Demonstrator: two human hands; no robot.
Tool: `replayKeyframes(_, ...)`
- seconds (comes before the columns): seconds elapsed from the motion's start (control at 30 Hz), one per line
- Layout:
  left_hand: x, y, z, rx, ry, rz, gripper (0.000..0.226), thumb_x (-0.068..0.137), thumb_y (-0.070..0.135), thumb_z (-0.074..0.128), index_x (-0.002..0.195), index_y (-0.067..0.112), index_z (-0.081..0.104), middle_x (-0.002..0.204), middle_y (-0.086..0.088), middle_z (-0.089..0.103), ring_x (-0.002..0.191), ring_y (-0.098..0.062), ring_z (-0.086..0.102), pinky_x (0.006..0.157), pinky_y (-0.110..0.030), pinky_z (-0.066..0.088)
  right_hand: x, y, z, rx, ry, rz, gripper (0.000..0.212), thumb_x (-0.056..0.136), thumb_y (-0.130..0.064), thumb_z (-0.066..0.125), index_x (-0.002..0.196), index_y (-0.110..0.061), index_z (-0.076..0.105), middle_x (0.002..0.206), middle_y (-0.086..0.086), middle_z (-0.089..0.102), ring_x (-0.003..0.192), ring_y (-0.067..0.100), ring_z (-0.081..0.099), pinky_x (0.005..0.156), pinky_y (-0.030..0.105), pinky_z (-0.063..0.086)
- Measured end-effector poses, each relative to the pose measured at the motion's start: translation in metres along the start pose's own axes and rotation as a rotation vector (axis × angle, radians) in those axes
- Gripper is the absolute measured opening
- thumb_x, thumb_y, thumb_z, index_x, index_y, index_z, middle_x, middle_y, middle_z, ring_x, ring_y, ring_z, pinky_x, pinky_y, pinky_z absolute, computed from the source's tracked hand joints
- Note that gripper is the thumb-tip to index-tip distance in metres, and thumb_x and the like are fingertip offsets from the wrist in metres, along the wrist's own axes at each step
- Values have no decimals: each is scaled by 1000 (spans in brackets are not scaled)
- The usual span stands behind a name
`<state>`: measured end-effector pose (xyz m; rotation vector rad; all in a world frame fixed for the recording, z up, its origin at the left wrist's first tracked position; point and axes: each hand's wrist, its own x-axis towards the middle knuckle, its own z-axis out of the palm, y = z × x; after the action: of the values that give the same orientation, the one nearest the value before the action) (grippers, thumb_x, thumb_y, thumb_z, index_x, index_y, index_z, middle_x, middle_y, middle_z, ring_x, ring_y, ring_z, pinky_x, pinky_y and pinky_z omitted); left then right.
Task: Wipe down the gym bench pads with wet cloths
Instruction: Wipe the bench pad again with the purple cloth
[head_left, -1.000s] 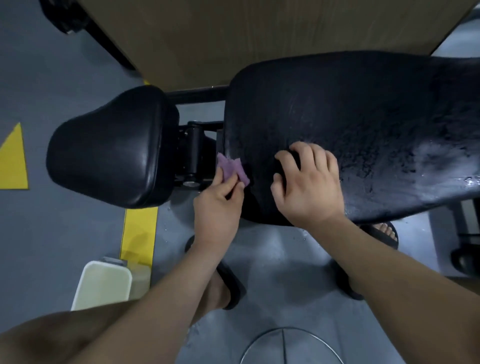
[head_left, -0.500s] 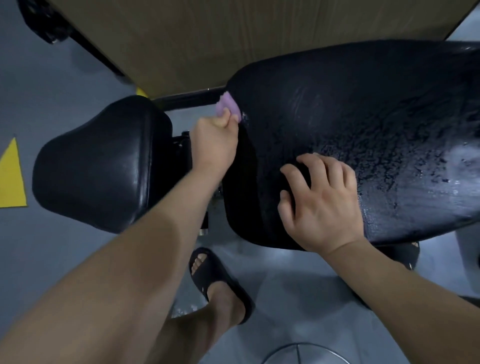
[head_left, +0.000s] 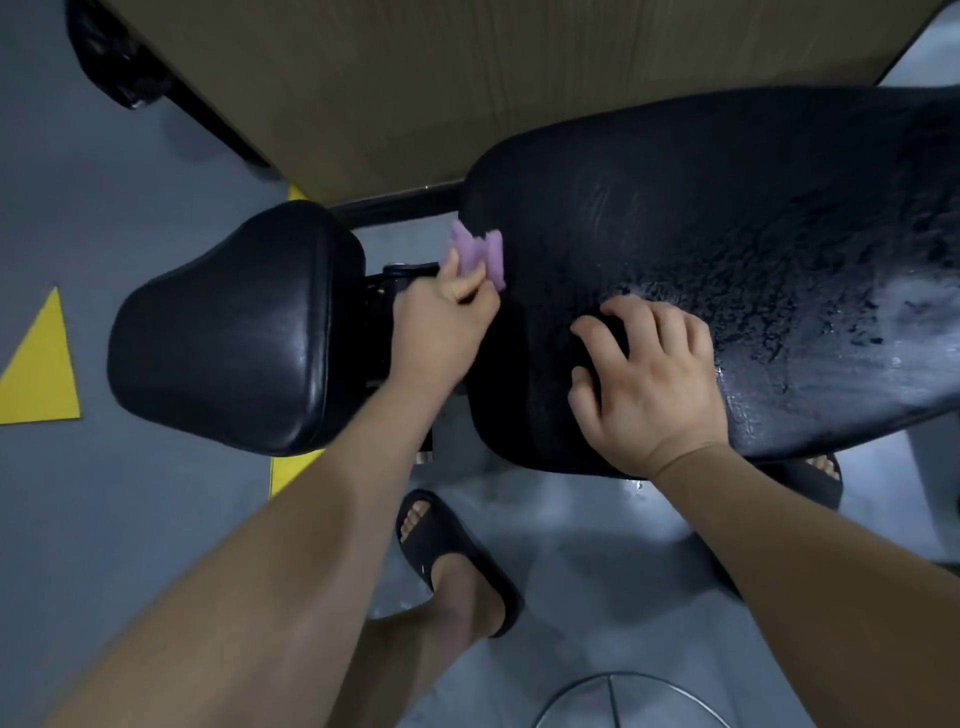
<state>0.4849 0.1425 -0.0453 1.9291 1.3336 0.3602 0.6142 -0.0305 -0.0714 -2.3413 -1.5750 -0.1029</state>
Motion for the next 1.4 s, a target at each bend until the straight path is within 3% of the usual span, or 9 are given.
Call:
replayKeyframes(0.1, -40, -4, -7, 169, -26, 113, 28, 99, 29, 64, 126, 28, 72, 146, -1, 56, 126, -4, 57, 102, -1, 32, 0, -2, -2, -6, -32, 9, 44, 89, -39, 52, 127, -19, 62, 131, 9, 55, 115, 35, 48, 100, 50, 36)
replayKeyframes(0.17, -53, -7, -5, 261, -95, 189, 35, 104, 30, 57, 139, 23, 62, 157, -4, 42, 145, -16, 41, 123, -30, 27, 0, -1, -4, -5, -41, 18, 44, 90, -40, 51, 128, -20, 61, 131, 9, 54, 115, 35, 48, 100, 49, 36)
replayKeyframes(0.23, -51, -6, 2, 347, -166, 217, 46, 109, 31, 45, 153, 20, 43, 166, -6, 25, 157, -21, 7, 128, -49, 8, -1, -2, -4, -3, -47, 25, 45, 90, -40, 50, 128, -20, 61, 132, 8, 54, 115, 35, 48, 101, 49, 35)
replayKeyframes(0.33, -22, 3, 11, 387, -197, 279, 50, 111, 31, 38, 158, 16, 32, 169, -6, 17, 157, -22, -9, 127, -40, 3, 0, -2, -3, -5, -47, 24, 44, 90, -40, 51, 128, -20, 61, 131, 9, 54, 115, 36, 49, 100, 49, 35)
replayKeyframes(0.57, 70, 27, 15, 467, -221, 369, 49, 110, 33, 40, 156, 15, 38, 167, -6, 24, 158, -21, 7, 128, -33, 4, 0, 2, -1, 19, 9, -1, 42, 89, -38, 55, 123, -16, 65, 129, 11, 58, 115, 35, 50, 99, 49, 36)
replayKeyframes(0.8, 131, 65, 7, 636, -273, 401, 49, 109, 39, 39, 157, 28, 38, 166, 4, 26, 155, -22, 23, 124, -31, 21, 1, 3, -5, 34, -37, 0, 44, 87, -38, 55, 125, -17, 64, 130, 12, 57, 118, 35, 48, 103, 48, 34)
replayKeyframes(1.0, 101, 46, 12, 669, -173, 425, 53, 107, 27, 41, 159, 25, 35, 168, 0, 26, 155, -27, 21, 123, -41, 27, 1, 2, -5, 35, -51, 12, 44, 88, -39, 54, 125, -18, 63, 131, 10, 56, 117, 35, 48, 102, 48, 34)
replayKeyframes(1.23, 19, 9, 3, 578, -198, 432, 55, 104, 36, 38, 159, 26, 35, 167, 4, 26, 157, -14, 12, 120, -33, 28, -1, 1, -7, 40, -34, 21, 43, 88, -39, 54, 124, -17, 64, 130, 11, 57, 115, 36, 48, 102, 50, 35)
replayKeyframes(1.4, 52, 18, 12, 559, -225, 462, 58, 102, 39, 27, 159, 29, 32, 168, 2, 24, 158, -16, 9, 122, -32, 22, 0, 2, -4, 58, -17, 17, 42, 87, -37, 56, 122, -16, 65, 128, 11, 58, 116, 35, 47, 103, 50, 35)
